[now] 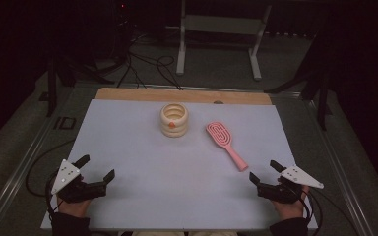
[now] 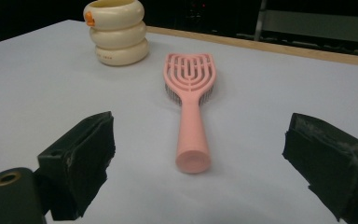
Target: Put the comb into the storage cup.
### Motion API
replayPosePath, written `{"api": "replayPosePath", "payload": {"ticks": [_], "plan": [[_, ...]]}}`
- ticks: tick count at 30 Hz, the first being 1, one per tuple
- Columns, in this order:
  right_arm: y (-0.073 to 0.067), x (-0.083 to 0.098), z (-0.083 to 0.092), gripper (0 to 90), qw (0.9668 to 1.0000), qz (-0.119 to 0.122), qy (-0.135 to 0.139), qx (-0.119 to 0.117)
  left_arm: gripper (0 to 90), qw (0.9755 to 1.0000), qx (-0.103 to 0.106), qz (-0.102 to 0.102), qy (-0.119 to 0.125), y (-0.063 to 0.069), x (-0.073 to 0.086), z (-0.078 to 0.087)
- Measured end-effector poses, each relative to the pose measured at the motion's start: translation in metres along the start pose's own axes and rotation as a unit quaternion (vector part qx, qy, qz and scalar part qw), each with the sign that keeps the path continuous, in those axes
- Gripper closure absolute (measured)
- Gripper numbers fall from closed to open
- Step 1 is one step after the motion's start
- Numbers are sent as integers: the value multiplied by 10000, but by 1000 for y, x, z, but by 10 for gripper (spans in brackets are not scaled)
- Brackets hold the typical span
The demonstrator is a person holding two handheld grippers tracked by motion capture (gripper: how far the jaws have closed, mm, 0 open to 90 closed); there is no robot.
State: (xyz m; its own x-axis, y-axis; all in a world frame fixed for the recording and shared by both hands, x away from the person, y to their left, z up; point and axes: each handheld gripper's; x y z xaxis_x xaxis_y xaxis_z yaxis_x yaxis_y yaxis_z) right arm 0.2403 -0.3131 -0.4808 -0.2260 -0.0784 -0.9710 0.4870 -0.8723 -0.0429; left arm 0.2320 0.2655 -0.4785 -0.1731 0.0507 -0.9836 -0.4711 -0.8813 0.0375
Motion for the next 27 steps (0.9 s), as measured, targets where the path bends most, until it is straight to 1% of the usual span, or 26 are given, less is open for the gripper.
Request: {"api": "replayPosePath", "payload": {"ticks": [11, 21, 27], "plan": [[0, 1, -1, 85, 10000, -29, -37, 7, 1, 10000, -13, -29, -61, 2, 2, -1], [-1, -1, -1, 85, 10000, -54, 0, 17, 1, 10000, -58, -67, -18, 3, 2, -1], [0, -6, 2, 85, 10000, -60, 49, 43, 1, 9999, -66, -88, -8, 4, 2, -1]]}}
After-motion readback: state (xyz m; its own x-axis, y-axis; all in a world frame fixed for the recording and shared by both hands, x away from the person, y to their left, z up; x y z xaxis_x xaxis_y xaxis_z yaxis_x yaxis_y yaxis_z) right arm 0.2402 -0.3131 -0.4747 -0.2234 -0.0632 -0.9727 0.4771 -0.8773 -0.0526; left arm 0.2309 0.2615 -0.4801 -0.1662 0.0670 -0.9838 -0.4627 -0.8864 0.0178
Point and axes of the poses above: each handheld gripper's, and its own axes: z roughly backward along the jaws, x roughly out of its underside, y roughly to its right, and after that the axes turned 8 degrees about y, right-handed
